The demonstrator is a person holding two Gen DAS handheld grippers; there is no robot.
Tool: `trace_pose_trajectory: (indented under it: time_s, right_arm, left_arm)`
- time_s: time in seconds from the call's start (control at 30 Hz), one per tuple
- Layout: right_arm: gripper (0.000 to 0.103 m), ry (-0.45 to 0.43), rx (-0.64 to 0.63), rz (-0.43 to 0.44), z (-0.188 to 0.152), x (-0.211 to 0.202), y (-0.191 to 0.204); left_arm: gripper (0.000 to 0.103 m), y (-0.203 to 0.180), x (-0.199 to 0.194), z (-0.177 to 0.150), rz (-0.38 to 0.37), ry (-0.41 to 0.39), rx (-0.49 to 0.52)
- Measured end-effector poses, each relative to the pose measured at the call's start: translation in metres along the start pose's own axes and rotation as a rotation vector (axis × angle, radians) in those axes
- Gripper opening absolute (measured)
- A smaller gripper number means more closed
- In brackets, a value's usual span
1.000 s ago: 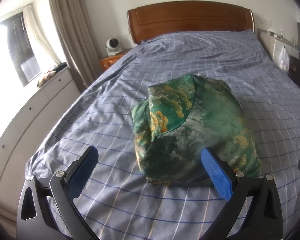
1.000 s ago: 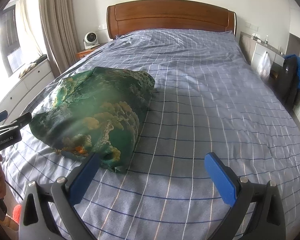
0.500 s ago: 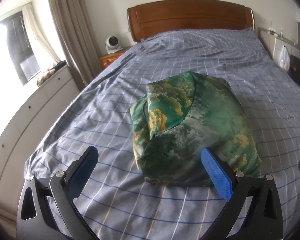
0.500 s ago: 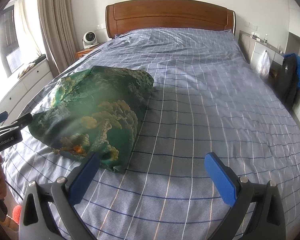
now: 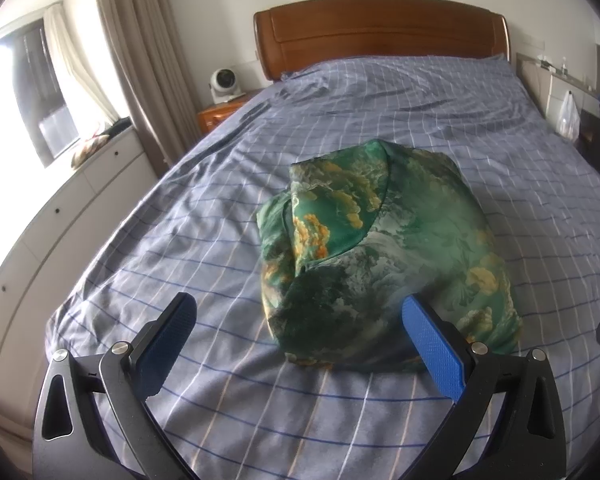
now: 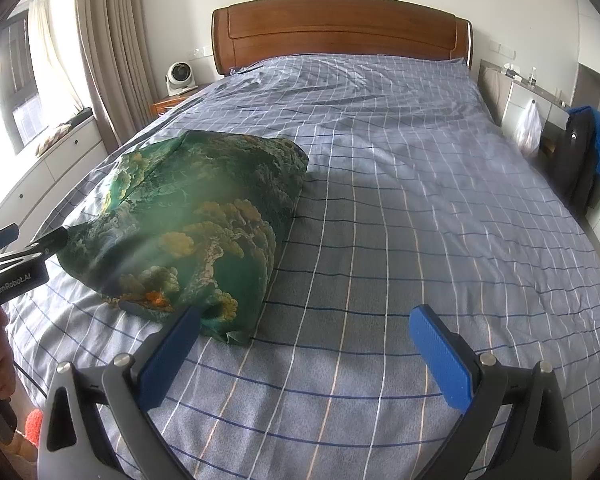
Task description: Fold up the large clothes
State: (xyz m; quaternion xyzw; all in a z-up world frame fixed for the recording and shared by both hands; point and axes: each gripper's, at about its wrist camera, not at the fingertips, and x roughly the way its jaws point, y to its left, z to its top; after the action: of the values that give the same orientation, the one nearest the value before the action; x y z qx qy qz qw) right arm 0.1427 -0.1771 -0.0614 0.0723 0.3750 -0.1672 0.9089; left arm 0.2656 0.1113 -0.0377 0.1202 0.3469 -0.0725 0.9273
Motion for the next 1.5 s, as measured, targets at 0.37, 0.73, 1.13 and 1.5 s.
trace_pose_trajectory:
  time_s: [0.37, 0.73, 1.13, 1.5]
  right_arm:
    - [0.103, 0.005, -0.001, 0.001, -0.001, 0.002, 0.001]
    - [0.103, 0.013, 0.0, 0.002, -0.002, 0.005, 0.0]
    - [0.103, 0.015, 0.001, 0.005, -0.002, 0.01, -0.001]
    - [0.103, 0.005, 0.234, 0.345, 0.037, 0.068, -0.039]
  left_arm:
    - [0.103, -0.002, 0.001, -0.001, 0.0, 0.002, 0.002]
    - [0.103, -0.006, 0.007, -0.002, -0.001, 0.011, 0.014]
    - [0.103, -0.005, 0.016, -0.002, -0.016, 0.034, 0.006]
    - [0.103, -0.02, 0.091, 0.052, -0.323, 0.194, -0.064]
